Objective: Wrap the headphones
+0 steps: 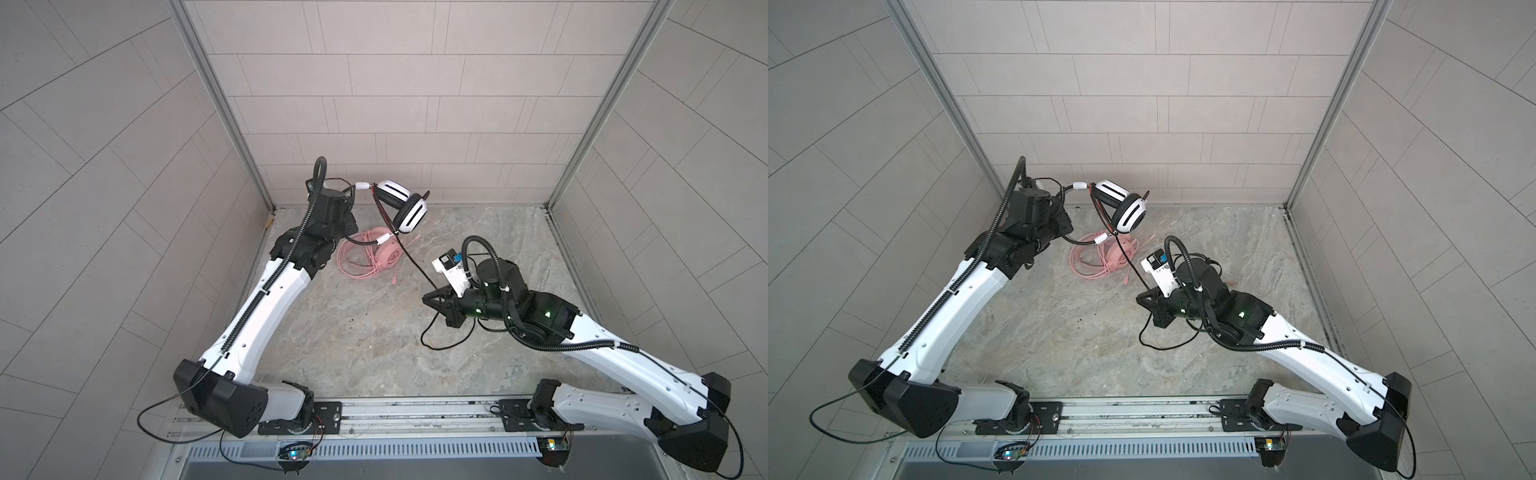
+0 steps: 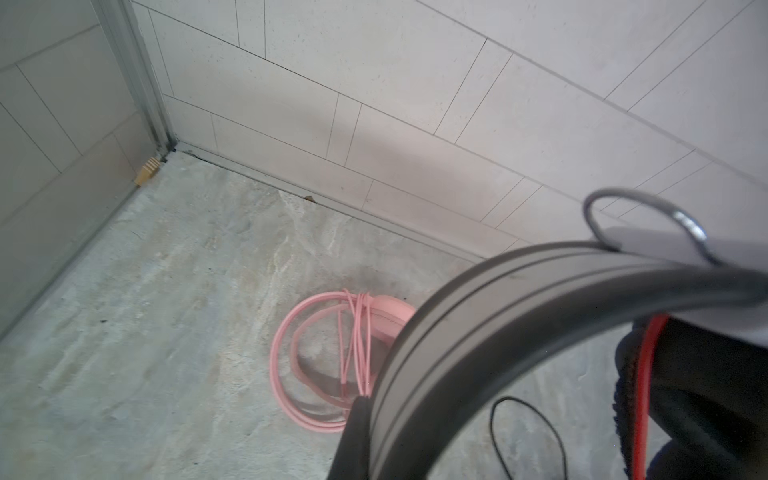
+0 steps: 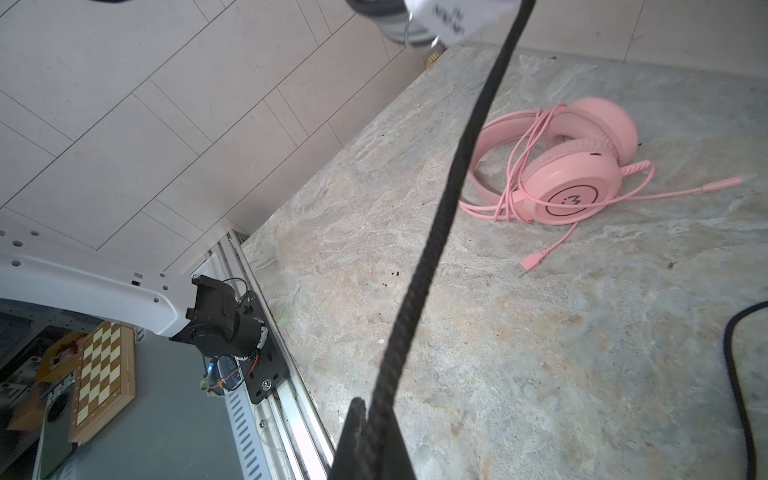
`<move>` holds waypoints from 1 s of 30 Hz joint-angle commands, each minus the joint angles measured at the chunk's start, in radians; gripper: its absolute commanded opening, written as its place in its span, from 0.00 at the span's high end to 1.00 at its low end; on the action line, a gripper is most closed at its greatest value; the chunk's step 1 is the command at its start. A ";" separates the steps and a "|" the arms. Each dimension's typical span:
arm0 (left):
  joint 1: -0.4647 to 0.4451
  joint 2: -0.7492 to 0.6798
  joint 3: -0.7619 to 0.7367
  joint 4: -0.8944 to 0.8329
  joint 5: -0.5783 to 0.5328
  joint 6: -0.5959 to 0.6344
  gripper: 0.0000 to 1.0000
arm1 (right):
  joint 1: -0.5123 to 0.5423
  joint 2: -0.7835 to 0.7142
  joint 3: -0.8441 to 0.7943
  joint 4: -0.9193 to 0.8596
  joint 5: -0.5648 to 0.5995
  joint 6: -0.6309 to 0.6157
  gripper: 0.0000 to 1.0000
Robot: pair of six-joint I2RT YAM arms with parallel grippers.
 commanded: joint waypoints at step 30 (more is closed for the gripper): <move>-0.276 0.004 0.024 -0.433 0.610 0.646 1.00 | -0.090 0.059 0.356 -0.379 0.433 -0.321 0.95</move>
